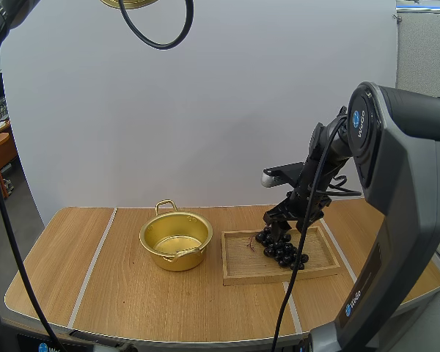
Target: Open the pot, put the grape inside, and close it
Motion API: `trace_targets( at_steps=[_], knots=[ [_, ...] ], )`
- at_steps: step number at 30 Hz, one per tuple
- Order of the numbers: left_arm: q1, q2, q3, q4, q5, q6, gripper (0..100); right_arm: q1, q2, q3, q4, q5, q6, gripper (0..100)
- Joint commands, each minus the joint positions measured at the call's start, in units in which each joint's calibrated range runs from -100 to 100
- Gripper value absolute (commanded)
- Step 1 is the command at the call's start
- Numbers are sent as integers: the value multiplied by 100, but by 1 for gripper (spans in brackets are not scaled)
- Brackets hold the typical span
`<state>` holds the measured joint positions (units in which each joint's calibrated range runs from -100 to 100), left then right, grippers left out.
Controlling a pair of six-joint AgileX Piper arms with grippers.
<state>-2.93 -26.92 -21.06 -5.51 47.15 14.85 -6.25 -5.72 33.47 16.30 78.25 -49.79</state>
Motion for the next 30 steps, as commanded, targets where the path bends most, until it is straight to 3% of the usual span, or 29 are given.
trace_targets(
  at_steps=[1,30],
  knots=[
    [-16,-44,-31,51,-211,-76,0,-26,52,-41,163,-5,-150,100],
    [-16,-44,-31,51,-211,-76,0,124,1056,-41,353,-724,-247,100]
  ],
)
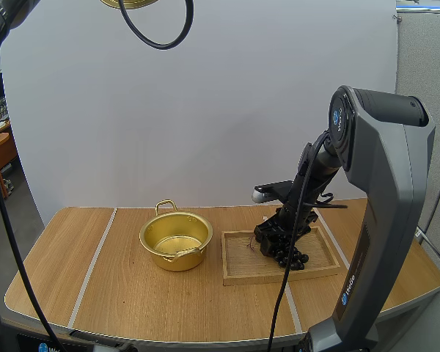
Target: Open the pot, put the grape inside, and close it
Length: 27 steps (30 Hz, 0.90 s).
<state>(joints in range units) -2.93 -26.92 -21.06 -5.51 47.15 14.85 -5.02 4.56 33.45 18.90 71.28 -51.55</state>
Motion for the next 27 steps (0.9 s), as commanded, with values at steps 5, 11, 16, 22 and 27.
trace_targets(
  at_steps=[5,11,16,22,27],
  knots=[
    [-16,-44,-31,51,-211,-76,0,2,28,-39,93,-65,-48,100],
    [-16,-44,-31,51,-211,-76,0,27,28,-39,132,193,47,28],
    [-16,-44,-31,51,-211,-76,0,36,-137,-39,171,318,47,0],
    [-16,-44,-31,51,-211,-76,0,36,-1085,-39,228,455,47,0],
    [-16,-44,-31,51,-211,-76,0,76,-2095,-82,228,743,47,0]
  ],
)
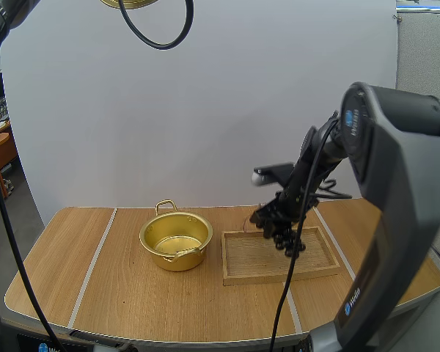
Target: Open the pot, put the grape inside, and close it
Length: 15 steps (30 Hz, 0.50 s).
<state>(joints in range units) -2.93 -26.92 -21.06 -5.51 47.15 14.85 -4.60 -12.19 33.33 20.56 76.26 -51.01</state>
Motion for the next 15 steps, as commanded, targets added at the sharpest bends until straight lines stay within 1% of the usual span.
trace_targets(
  at_steps=[1,5,8,15],
  knots=[
    [-16,-44,-31,51,-211,-76,0,64,-595,-145,61,431,-7,0],
    [-16,-44,-31,51,-211,-76,0,268,-1036,-608,61,1157,302,0],
    [-16,-44,-31,51,-211,-76,0,534,-1083,-1033,74,1633,530,0],
    [-16,-44,-31,51,-211,-76,0,1317,-963,-1590,100,1649,996,0]
  ],
)
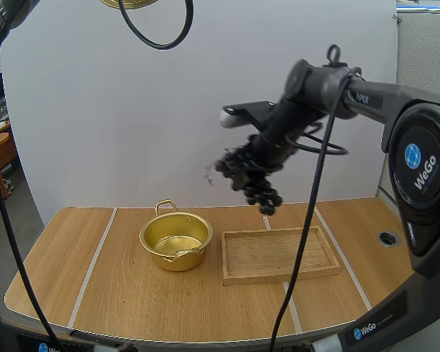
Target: Open the pot, put the grape inside, and close it
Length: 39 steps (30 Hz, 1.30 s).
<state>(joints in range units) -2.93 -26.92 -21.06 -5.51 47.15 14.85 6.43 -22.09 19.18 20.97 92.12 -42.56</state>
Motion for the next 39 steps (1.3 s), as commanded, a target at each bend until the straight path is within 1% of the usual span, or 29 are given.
trace_targets(
  at_steps=[1,4,7,15,19,27,39],
  knots=[
    [-16,-44,-31,51,-211,-76,0,303,118,-229,59,36,205,0],
    [-16,-44,-31,51,-211,-76,0,569,457,-458,59,29,331,0],
    [-16,-44,-31,51,-211,-76,0,754,819,-677,59,-60,376,0],
    [-16,-44,-31,51,-211,-76,0,988,1851,-1100,59,-289,412,0],
    [-16,-44,-31,51,-211,-76,0,1054,2288,-1127,59,-500,341,0],
    [-16,-44,-31,51,-211,-76,0,1054,2978,-1127,-122,-1046,227,0],
    [-16,-44,-31,51,-211,-76,0,1054,3809,-1127,-148,-1122,214,0]
  ],
)
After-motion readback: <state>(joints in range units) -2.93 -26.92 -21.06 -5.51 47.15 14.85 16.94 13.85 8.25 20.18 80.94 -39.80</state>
